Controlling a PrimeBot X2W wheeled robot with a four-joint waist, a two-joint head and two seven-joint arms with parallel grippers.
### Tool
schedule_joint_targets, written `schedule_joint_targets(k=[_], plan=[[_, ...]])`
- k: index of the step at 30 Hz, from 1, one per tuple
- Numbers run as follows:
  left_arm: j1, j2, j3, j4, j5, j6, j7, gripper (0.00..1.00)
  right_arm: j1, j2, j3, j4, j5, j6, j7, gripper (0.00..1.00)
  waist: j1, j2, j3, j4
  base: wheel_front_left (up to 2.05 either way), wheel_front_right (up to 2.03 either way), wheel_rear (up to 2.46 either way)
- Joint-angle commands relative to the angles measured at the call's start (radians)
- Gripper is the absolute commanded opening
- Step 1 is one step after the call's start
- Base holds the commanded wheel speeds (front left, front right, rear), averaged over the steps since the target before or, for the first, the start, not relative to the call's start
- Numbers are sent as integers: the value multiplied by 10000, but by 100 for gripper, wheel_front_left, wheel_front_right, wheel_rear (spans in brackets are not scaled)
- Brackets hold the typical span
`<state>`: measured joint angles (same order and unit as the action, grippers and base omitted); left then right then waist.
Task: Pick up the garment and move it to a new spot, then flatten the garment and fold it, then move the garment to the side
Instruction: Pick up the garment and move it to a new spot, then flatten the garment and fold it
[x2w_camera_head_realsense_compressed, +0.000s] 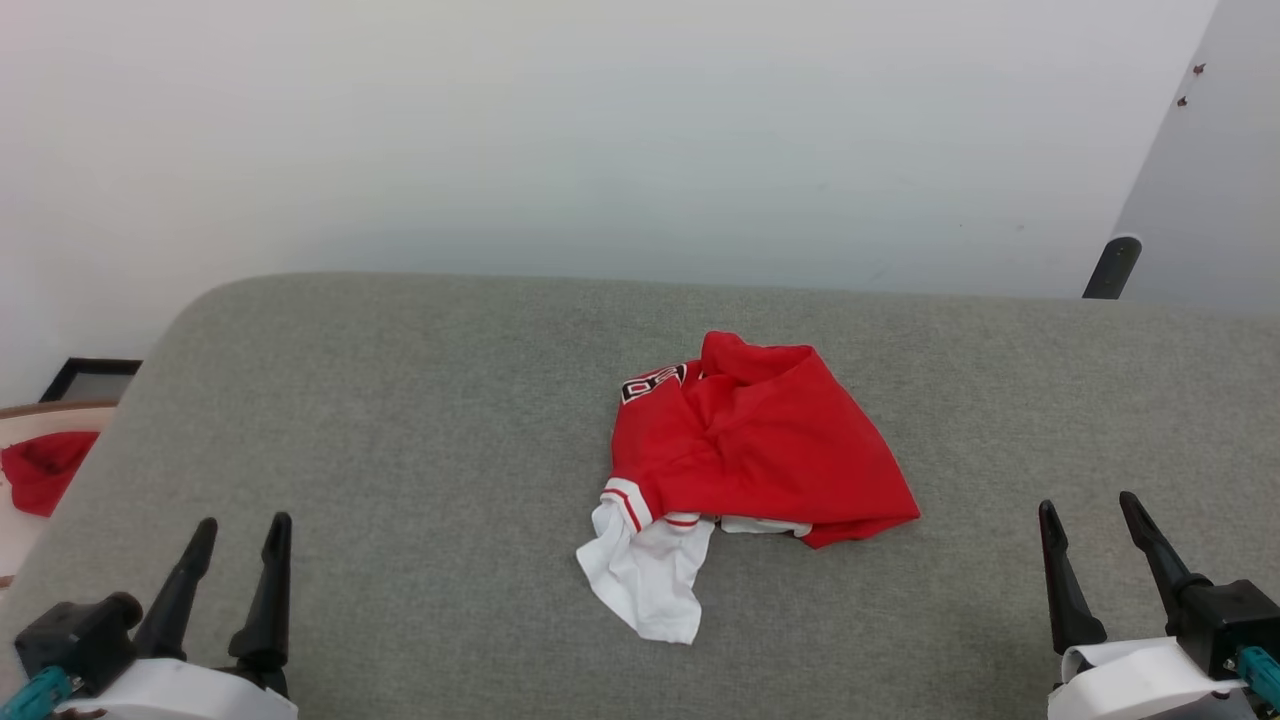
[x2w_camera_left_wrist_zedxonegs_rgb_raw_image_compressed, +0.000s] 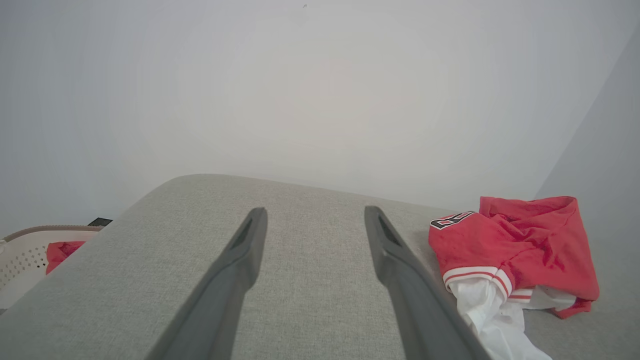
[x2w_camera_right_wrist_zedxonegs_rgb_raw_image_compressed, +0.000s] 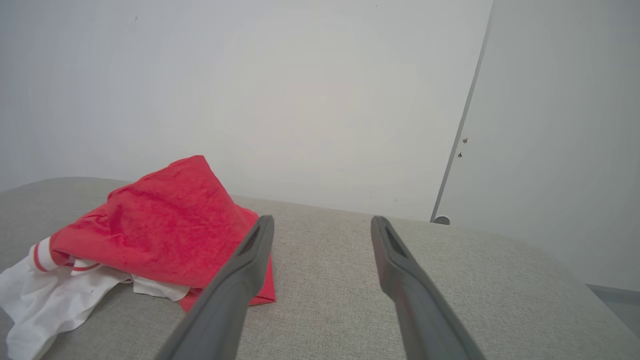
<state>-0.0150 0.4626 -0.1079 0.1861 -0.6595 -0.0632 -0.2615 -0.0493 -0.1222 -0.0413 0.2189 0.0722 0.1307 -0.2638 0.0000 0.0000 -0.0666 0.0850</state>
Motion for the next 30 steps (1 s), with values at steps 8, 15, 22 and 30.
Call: schedule_joint_targets(k=[8, 15, 22, 30], plan=[[-103, -9, -17, -240, 0, -131, 98, 100, -203, -50, 90, 2, -39, 1, -8, 100, 0, 0, 251, -111, 0, 0, 0], [-517, 177, -172, -949, -447, -230, 1006, 100, -461, -127, 104, 37, 46, 1, -8, 100, 0, 0, 623, -344, 0, 0, 0], [-1359, 559, -509, -1772, -942, -250, 2745, 100, -871, -108, 74, -53, 43, 1, -8, 100, 0, 0, 1219, -677, 0, 0, 0], [-2429, 849, -1189, -2321, -1914, -99, 5539, 100, -1276, -22, 4, -51, 73, 1, -8, 100, 0, 0, 1647, -1207, 0, 0, 0]])
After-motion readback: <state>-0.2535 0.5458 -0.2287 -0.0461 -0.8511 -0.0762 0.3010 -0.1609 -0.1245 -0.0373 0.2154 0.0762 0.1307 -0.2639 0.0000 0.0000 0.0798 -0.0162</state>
